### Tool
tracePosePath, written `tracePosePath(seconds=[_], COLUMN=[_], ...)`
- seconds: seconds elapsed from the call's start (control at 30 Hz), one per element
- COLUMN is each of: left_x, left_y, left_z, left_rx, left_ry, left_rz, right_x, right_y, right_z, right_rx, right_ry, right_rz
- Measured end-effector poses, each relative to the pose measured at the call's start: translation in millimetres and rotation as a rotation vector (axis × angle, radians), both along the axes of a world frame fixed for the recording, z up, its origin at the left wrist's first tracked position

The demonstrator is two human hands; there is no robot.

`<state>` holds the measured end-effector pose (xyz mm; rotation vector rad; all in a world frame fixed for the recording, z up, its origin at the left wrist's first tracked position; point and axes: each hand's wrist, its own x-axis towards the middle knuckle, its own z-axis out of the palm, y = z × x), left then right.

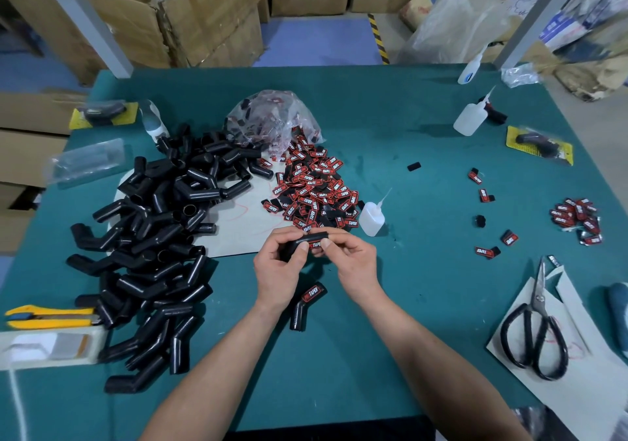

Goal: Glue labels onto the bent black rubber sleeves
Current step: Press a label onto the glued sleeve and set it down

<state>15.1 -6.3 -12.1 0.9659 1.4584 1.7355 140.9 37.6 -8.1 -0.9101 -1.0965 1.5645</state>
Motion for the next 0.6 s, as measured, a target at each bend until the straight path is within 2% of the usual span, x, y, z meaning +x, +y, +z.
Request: tracePosePath(seconds=[0.6], left_x=[2.7], left_y=[-0.7], left_z=[1.0], left_rx=[-0.06], left_ry=[0.01], left_rz=[0.005], right_x=[0.1], right_y=[-0.7], right_z=[0.0], right_rx=[0.05], right_ry=[-0.086], right_rz=[-0.024])
